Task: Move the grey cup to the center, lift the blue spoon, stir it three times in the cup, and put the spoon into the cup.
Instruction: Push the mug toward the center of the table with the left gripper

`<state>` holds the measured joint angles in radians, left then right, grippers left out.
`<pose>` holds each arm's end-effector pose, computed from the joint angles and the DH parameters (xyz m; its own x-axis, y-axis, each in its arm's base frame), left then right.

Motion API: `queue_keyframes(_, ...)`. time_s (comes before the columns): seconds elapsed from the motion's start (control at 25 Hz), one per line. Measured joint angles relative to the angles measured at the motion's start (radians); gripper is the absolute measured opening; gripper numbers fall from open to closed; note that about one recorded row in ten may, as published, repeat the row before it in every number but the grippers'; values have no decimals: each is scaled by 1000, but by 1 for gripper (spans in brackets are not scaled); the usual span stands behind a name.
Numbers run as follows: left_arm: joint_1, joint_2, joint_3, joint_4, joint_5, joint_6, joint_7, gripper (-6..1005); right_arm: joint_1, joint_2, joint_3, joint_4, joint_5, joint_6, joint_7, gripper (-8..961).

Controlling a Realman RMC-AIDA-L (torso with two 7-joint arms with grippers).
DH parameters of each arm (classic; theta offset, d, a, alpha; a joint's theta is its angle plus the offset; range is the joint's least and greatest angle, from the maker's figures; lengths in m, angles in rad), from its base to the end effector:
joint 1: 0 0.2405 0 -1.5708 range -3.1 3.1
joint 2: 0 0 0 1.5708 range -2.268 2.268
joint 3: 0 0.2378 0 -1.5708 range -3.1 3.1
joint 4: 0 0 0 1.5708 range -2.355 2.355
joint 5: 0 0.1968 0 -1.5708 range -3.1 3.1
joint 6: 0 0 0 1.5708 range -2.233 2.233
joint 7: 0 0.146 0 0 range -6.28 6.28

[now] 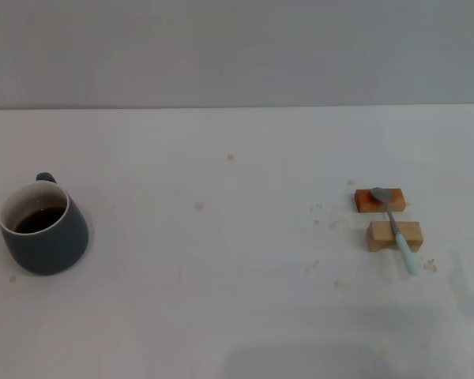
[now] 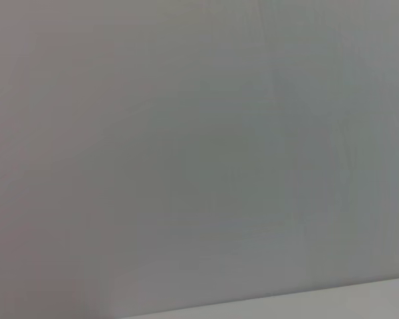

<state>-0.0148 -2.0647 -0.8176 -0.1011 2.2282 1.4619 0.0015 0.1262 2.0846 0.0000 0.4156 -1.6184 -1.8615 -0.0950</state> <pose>-0.3896 0.1644 0.0394 0.8371 0.0217 0.5467 0.5380 0.1486 -0.8297 0.2745 0.1757 -0.0045 0.5942 0.3672 -0.7156 -0.7350 -0.1136 -0.6685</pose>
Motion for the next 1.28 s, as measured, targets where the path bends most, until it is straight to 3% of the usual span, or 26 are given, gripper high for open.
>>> queue_keyframes(0.4,-7,0,0,1,3,-4,0,-2,-2,0,0,0,0,0,0,718)
queue_keyframes(1.28,-165,3,1,36,6,-142,173,-2,-8,0,0,5,0,-24,0,718)
